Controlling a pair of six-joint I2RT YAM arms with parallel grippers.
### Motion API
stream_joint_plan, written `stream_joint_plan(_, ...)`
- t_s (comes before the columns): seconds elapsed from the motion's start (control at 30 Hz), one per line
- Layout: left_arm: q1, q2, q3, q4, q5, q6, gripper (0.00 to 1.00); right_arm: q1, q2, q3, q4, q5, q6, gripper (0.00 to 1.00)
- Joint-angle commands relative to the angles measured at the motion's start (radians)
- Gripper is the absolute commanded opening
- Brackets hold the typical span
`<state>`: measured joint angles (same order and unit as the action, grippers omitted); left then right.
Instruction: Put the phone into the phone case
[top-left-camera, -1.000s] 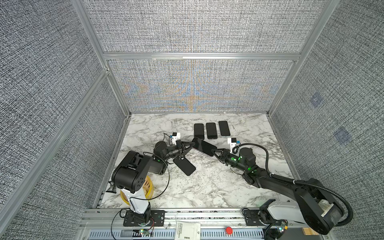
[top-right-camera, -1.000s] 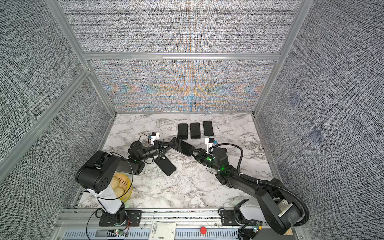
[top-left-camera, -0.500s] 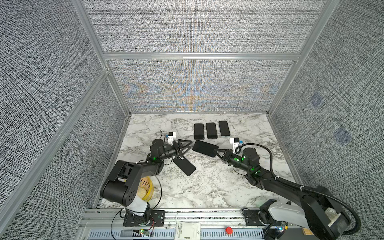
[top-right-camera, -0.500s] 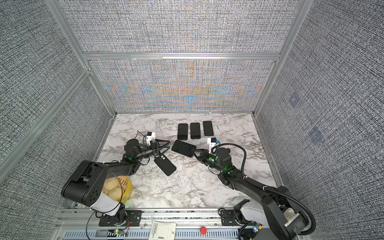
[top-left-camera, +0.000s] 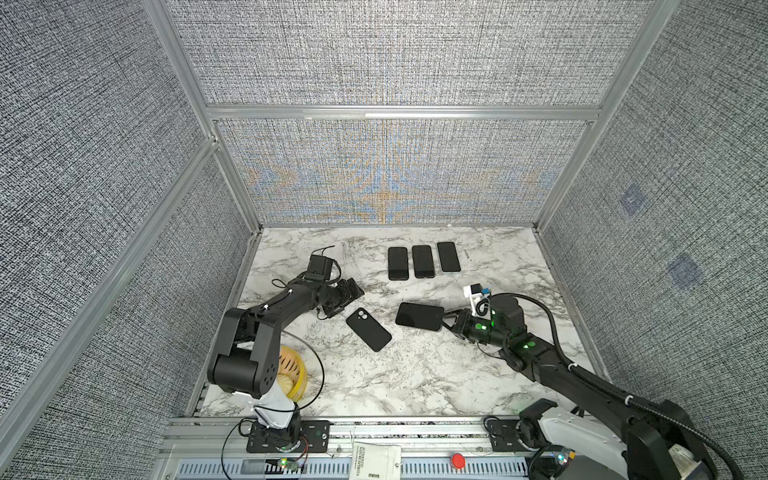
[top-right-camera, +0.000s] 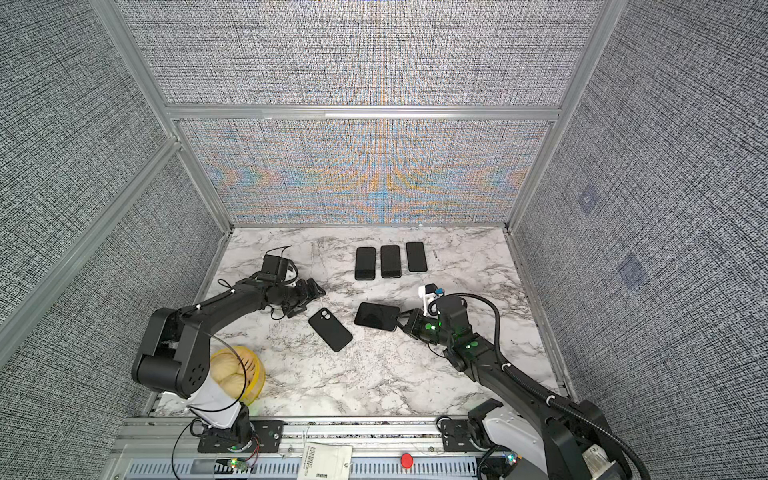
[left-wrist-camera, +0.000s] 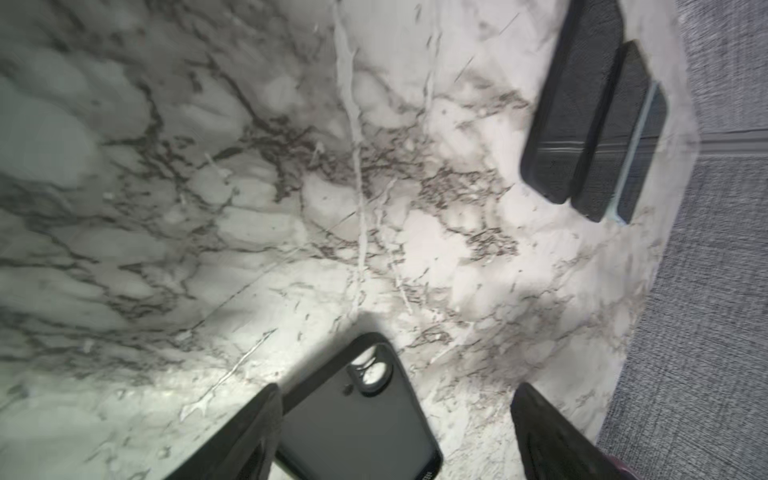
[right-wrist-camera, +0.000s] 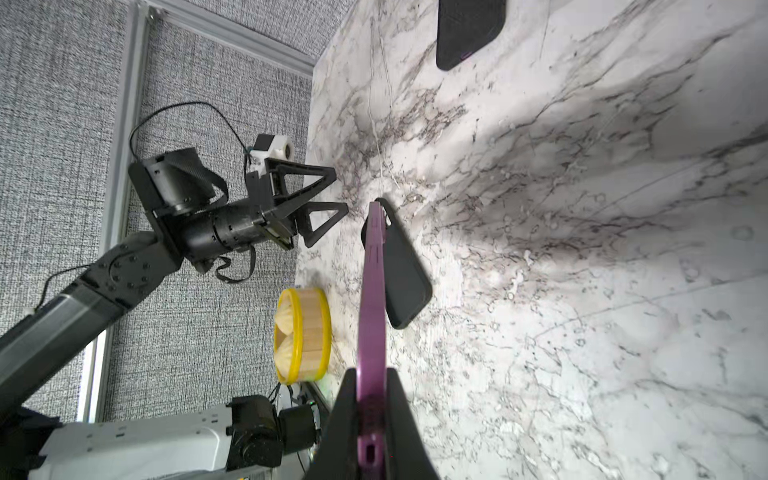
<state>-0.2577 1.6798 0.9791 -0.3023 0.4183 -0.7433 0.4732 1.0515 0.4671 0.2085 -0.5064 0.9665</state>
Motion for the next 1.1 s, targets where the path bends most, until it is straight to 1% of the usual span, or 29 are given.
stream_joint_plan(0.0, 0.003, 0.035, 0.016, -0.046, -0.006, 0.067, 0.87, 0.002, 0.012, 0.033, -0.014, -0.08, -0.067, 0.04)
stream_joint_plan(0.17, 0.003, 0.045, -0.028, 0.004, 0.042, 0.065, 0.87, 0.001, 0.03, 0.045, -0.03, -0.089, -0.102, 0.04)
stream_joint_plan(0.27, 0.003, 0.054, -0.053, 0.027, 0.056, 0.065, 0.86, 0.001, 0.053, 0.041, -0.005, -0.105, -0.099, 0.04)
stream_joint_plan(0.4, -0.004, 0.063, -0.083, 0.068, 0.109, 0.054, 0.82, 0.001, 0.066, 0.037, 0.001, -0.121, -0.102, 0.03)
stream_joint_plan(0.5, -0.023, 0.036, -0.113, 0.066, 0.114, 0.05, 0.8, 0.001, 0.059, 0.042, -0.022, -0.119, -0.114, 0.03)
stream_joint_plan(0.7, -0.083, -0.045, -0.193, 0.081, 0.119, 0.0, 0.79, 0.001, 0.051, 0.065, -0.088, -0.101, -0.155, 0.02)
stream_joint_plan(0.9, -0.187, -0.097, -0.271, 0.138, 0.119, -0.089, 0.79, 0.0, 0.05, 0.062, -0.123, -0.102, -0.157, 0.02)
stream_joint_plan(1.07, -0.237, -0.153, -0.324, 0.186, 0.118, -0.152, 0.79, -0.006, 0.067, 0.062, -0.138, -0.122, -0.133, 0.01)
